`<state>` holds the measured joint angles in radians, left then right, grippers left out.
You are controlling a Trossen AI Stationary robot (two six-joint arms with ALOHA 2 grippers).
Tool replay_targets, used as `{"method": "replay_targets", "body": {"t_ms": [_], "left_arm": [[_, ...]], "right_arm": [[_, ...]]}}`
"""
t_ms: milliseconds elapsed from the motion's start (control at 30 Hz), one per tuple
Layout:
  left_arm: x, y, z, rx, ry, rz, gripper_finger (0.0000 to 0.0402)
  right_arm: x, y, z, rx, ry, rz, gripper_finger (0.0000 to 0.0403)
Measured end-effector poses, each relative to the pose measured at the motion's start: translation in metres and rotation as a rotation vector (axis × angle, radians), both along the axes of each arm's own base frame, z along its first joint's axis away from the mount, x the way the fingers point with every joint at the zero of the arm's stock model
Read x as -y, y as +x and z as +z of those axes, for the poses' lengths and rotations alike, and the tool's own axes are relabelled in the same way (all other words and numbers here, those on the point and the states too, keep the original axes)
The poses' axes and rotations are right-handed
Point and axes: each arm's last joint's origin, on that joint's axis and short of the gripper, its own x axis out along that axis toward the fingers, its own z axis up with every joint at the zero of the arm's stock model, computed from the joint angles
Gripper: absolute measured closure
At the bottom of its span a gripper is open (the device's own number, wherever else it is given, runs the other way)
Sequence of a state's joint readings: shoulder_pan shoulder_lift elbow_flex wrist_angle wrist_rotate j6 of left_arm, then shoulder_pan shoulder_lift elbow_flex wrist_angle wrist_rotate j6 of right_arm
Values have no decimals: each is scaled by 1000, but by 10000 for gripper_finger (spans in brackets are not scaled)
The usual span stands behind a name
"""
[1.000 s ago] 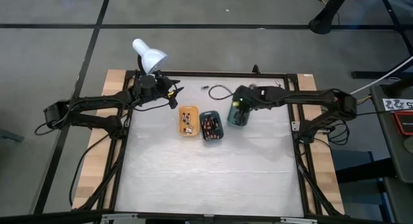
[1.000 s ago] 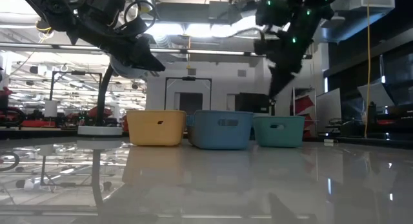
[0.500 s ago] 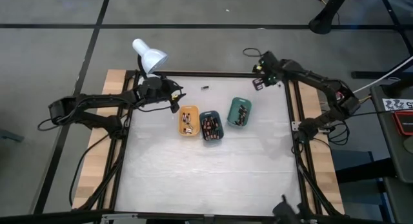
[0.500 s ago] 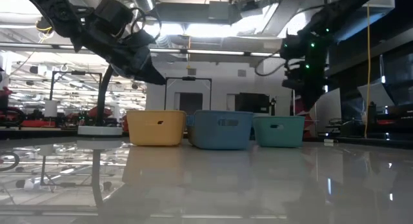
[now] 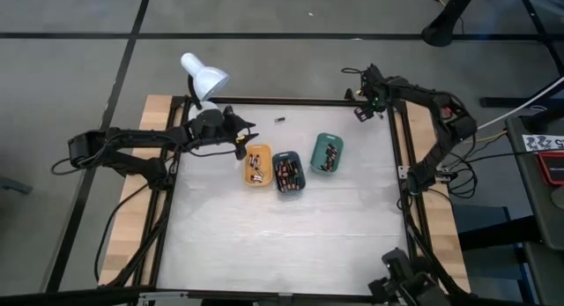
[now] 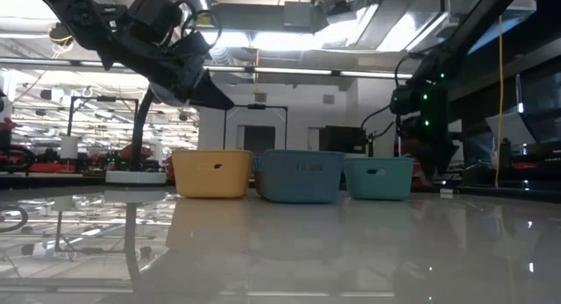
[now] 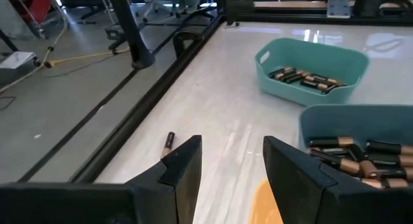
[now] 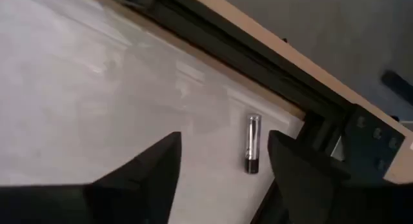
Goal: Sort batteries
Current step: Put the silver battery into the yellow bin
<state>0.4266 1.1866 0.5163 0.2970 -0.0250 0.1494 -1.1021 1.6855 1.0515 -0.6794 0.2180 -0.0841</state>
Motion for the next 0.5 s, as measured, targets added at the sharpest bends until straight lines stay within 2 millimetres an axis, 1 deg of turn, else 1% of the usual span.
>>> {"method": "replay_targets", "body": {"t_ms": [67,167,267,367,500], "left_arm": [[1,0,0,4,-10,0,245],[2,1,0,7,-19,-3,245],[3,1,0,13,-32,-1,245],[4,2,0,14,-39,-3,245],[7,2,-2,-1,-50,-13,245]], "right_arm": [[5,-4,-6,2,14,-6,160],[9,-6,-11,6,37,7,159],[11,-5,-16,-8,62,17,165],[15,-9,-21,4,95,5,171],[22,-12,-23,10,146,-29,183]]}}
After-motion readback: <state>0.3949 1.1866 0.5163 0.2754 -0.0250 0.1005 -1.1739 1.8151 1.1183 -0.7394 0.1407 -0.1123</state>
